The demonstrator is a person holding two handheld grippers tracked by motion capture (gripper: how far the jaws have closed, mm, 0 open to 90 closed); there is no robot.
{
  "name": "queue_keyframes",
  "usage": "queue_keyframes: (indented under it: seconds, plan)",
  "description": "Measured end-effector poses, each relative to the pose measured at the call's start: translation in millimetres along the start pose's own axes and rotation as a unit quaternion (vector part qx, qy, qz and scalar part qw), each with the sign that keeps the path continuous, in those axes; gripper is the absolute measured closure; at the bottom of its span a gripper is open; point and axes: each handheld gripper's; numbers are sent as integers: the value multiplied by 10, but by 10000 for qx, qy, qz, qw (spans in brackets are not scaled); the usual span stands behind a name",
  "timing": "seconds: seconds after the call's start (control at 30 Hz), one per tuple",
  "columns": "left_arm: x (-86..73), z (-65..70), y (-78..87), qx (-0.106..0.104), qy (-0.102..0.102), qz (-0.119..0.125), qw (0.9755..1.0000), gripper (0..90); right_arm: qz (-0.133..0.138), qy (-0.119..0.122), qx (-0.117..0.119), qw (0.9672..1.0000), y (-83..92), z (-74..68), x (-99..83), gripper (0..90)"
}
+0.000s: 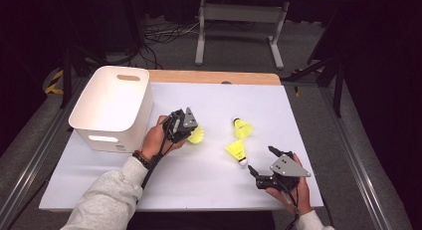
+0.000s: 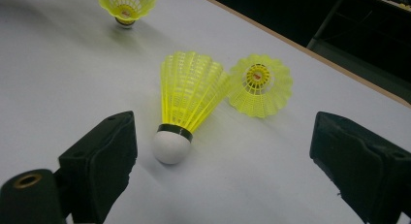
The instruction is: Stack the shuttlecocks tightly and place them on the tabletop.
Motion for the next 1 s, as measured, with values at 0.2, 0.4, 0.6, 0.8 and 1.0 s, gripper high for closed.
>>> queue_keyframes:
  seconds: [0.2,0.4,0.6,0.8,1.0]
  plan:
    - [0,-21,35,136,-56,-159,9998,894,2,-11,10,10000,-1,5,-3,103]
    - [-38,-73,139,284,48,-446,9986,895,9,-18,5,10000,3,9,-2,103]
    - [-70,-82,192,448,-94,-709,9964,894,-5,-11,16,10000,2,5,-1,103]
    - [-92,-122,159,603,-139,-858,9944,893,-34,-2,34,10000,-7,0,-1,103]
    - [-72,-131,82,408,0,-691,9968,848,-75,28,82,9999,-23,-9,-6,103]
Point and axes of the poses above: each handheld gripper's, and its own axes: y roughly backward along the jaws, x roughly out of its top, z roughly to its right, and after that the axes turned 7 degrees about y, right-handed
